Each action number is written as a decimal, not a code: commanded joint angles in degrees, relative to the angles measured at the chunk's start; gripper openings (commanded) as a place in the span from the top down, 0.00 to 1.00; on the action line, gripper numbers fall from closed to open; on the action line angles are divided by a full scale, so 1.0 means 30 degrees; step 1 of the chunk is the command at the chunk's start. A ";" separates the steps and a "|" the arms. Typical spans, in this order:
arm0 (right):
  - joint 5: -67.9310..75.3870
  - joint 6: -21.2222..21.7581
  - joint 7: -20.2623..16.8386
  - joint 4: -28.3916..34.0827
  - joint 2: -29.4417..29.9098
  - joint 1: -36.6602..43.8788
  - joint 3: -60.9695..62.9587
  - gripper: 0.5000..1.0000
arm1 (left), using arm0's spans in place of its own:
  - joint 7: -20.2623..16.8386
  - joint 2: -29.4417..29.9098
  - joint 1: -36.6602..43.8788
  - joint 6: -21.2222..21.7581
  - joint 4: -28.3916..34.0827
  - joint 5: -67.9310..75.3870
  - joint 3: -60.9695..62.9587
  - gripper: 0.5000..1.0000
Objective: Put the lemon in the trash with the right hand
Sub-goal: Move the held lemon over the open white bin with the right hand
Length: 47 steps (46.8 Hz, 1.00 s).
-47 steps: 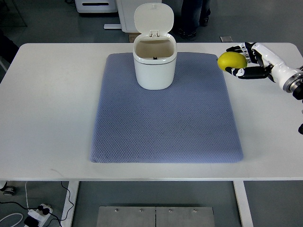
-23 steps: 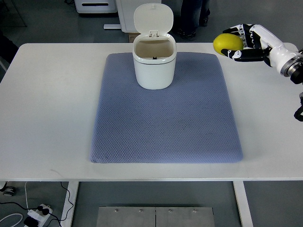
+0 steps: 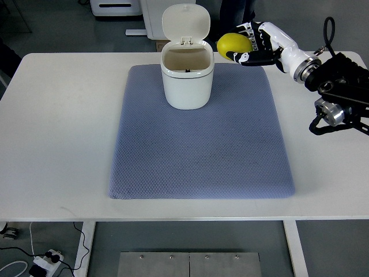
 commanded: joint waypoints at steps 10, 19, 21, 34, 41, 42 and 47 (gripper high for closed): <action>0.0042 0.0164 -0.0590 -0.2481 0.2767 0.0365 -0.0032 0.85 | -0.0003 0.0000 0.0004 0.0000 0.0000 0.0021 0.0017 0.00; 0.0042 0.0457 -0.0972 -0.4269 0.4437 0.0657 -0.0003 0.85 | -0.0003 0.0000 0.0004 0.0000 0.0000 0.0021 -0.0012 0.00; 0.0071 0.0603 -0.1118 -0.4767 0.4760 0.0687 -0.0003 0.85 | -0.0003 0.0000 0.0004 0.0000 0.0000 0.0021 -0.0012 0.00; 0.0628 0.1336 -0.1323 -0.6819 0.6372 0.0745 -0.0061 0.83 | -0.0003 0.0000 0.0004 0.0000 0.0000 0.0021 0.0017 0.00; 0.0599 0.1453 -0.1323 -0.7113 0.6724 0.0716 -0.0062 0.77 | -0.0003 0.0000 0.0004 0.0000 0.0000 0.0021 0.0017 0.00; 0.0599 0.1453 -0.1323 -0.7113 0.6724 0.0716 -0.0061 0.75 | -0.0003 0.0000 0.0004 0.0000 0.0000 0.0021 0.0017 0.00; 0.0599 0.1454 -0.1352 -0.7113 0.6724 0.0687 -0.0061 0.65 | -0.0003 0.0000 0.0004 0.0000 0.0000 0.0021 0.0017 0.00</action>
